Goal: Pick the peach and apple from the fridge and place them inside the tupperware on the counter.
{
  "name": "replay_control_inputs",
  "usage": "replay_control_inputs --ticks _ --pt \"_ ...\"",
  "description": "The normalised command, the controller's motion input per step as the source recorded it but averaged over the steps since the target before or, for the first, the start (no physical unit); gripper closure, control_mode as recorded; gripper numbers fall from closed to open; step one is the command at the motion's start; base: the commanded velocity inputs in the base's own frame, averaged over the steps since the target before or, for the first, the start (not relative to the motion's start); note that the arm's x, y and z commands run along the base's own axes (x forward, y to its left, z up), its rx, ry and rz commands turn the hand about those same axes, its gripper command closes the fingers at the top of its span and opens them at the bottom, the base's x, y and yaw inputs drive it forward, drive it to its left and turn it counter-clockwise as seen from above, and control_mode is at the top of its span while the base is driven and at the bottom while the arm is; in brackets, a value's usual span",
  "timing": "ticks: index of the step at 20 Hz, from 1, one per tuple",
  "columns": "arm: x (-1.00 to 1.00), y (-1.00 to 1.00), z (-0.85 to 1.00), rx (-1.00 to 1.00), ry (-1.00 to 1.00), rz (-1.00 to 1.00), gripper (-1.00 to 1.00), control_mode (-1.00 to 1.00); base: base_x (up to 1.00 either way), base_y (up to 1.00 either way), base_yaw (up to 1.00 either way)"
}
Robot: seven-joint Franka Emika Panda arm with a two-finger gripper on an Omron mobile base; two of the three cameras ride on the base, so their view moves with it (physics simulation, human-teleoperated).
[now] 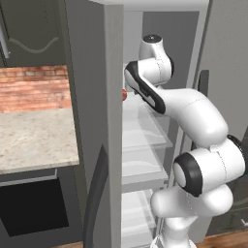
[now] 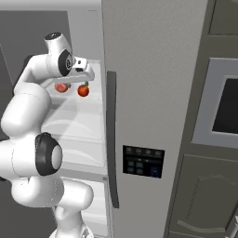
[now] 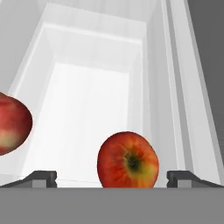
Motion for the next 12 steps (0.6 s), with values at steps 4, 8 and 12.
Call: replay_control_inputs --ticks 4,8,12 --pt "0.12 -0.07 -0.16 0.0 0.0 0.0 -1.0 -1.0 0.0 0.0 0.0" --pt "0.01 -0.04 -0.18 0.0 0.0 0.0 -1.0 -1.0 0.0 0.0 0.0" --pt "0.0 -0.04 -0.15 0.0 0.0 0.0 -1.0 -1.0 0.0 0.0 0.0"
